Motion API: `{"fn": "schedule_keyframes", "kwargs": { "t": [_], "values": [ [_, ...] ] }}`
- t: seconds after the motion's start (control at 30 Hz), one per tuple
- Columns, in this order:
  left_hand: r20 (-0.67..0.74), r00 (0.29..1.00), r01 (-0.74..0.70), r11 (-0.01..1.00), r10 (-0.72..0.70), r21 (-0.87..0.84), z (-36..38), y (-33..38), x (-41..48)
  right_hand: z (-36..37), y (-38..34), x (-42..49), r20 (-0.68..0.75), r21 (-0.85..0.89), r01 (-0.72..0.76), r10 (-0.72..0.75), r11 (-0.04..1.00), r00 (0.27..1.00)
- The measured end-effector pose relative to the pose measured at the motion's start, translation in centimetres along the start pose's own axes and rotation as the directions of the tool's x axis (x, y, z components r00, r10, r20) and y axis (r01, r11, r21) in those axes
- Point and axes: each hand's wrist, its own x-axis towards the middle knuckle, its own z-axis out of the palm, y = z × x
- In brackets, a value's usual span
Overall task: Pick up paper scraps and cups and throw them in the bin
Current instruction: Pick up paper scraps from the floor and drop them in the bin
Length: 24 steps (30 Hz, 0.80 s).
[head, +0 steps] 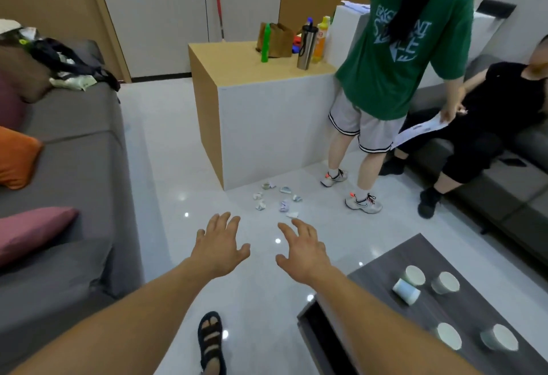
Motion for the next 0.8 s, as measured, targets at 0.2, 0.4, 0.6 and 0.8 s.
{"fn": "schedule_keyframes", "kwargs": {
  "t": [0.2, 0.4, 0.6, 0.8],
  "values": [
    [0.049, 0.996, -0.078, 0.997, 0.079, -0.022, -2.4, -2.8, 14.2, -1.1, -0.9, 12.2, 0.057, 0.022, -0.094, 0.093, 0.995, 0.994],
    [0.148, 0.978, -0.149, 0.989, 0.145, 0.018, -4.6, -3.0, 25.7, -3.0, 0.4, 21.0, 0.104, 0.059, -0.186, 0.179, 0.981, 0.978],
    [0.244, 0.943, -0.240, 0.970, 0.226, 0.029, -3.6, 0.1, 36.8, -3.2, 5.1, 29.8, 0.188, 0.098, -0.268, 0.246, 0.959, 0.951],
    [0.317, 0.923, -0.250, 0.966, 0.219, 0.060, -0.8, 3.9, 50.4, -2.0, 12.5, 42.2, 0.250, 0.144, -0.281, 0.240, 0.949, 0.938]
  ]
}}
